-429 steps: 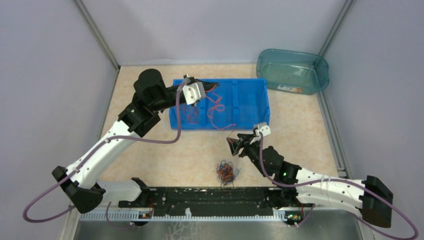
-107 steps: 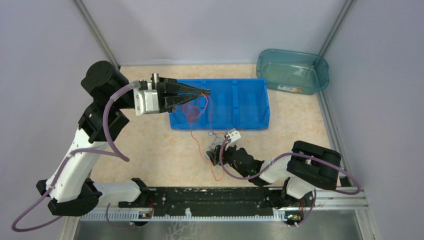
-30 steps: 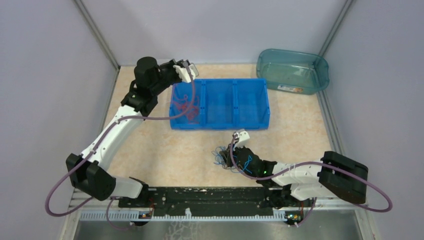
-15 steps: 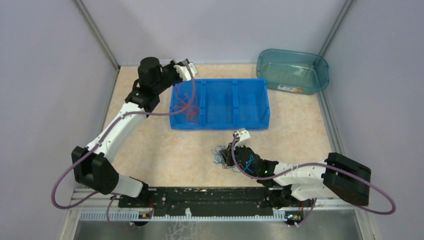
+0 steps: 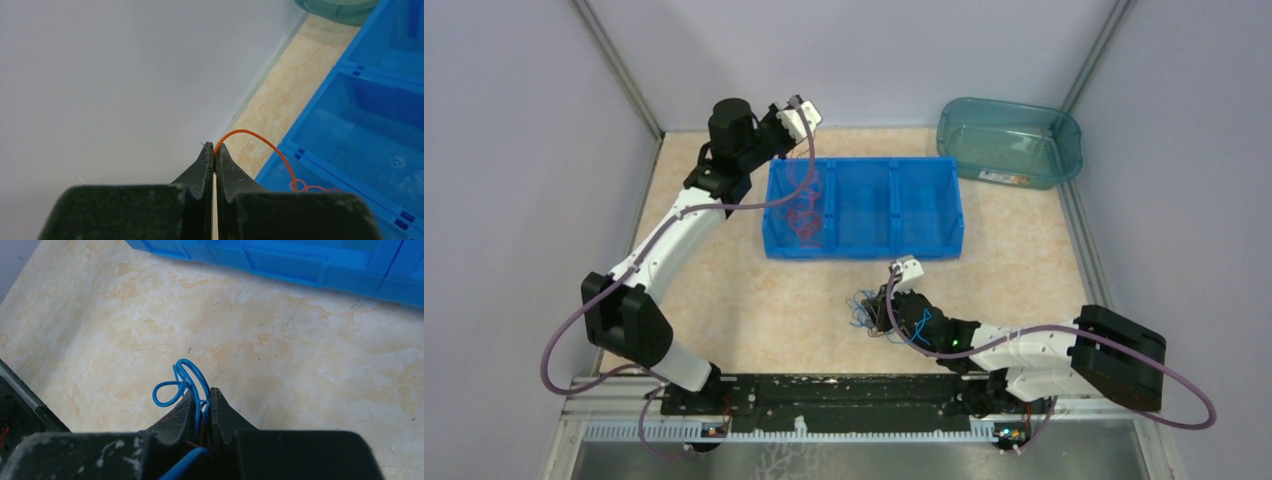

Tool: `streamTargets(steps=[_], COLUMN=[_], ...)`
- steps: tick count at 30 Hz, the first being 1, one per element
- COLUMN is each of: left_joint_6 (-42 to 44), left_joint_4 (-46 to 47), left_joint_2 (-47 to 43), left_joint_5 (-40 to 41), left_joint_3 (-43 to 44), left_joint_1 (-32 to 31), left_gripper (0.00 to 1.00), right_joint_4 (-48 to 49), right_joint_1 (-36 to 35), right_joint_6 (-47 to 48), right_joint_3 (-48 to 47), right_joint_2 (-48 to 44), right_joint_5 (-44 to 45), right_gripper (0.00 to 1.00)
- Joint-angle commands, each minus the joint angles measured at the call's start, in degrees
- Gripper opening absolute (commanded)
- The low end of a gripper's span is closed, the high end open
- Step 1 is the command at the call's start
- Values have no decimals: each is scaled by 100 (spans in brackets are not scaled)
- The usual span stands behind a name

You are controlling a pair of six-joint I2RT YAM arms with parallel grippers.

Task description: Untangle the cables

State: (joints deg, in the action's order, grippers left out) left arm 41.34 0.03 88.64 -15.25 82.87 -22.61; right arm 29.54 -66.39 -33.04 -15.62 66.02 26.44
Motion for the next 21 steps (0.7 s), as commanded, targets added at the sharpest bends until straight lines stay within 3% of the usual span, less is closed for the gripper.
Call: streamTargets(steps=[1,5,13,21], left_joint_6=[144,485,695,905], left_joint_4=[45,-154,-1731,-2432], left_joint_2=[-145,-135,556,637], left_joint_5=[79,263,445,258], left_joint_3=[-584,-1171,-452,-96], left_joint_1=[33,33,195,316], left_gripper=[0,1,41,79], right_joint_4=[115,92,74,-82], right_joint_1=[-59,-63,-63,-61], right_joint_6=[-2,-12,-28,-17], right_joint_3=[-305,-314,-352,-475], right_joint_2=[-136,-137,-113,-155], right_joint_5=[18,28,-23,-176], right_gripper=[4,4,4,4])
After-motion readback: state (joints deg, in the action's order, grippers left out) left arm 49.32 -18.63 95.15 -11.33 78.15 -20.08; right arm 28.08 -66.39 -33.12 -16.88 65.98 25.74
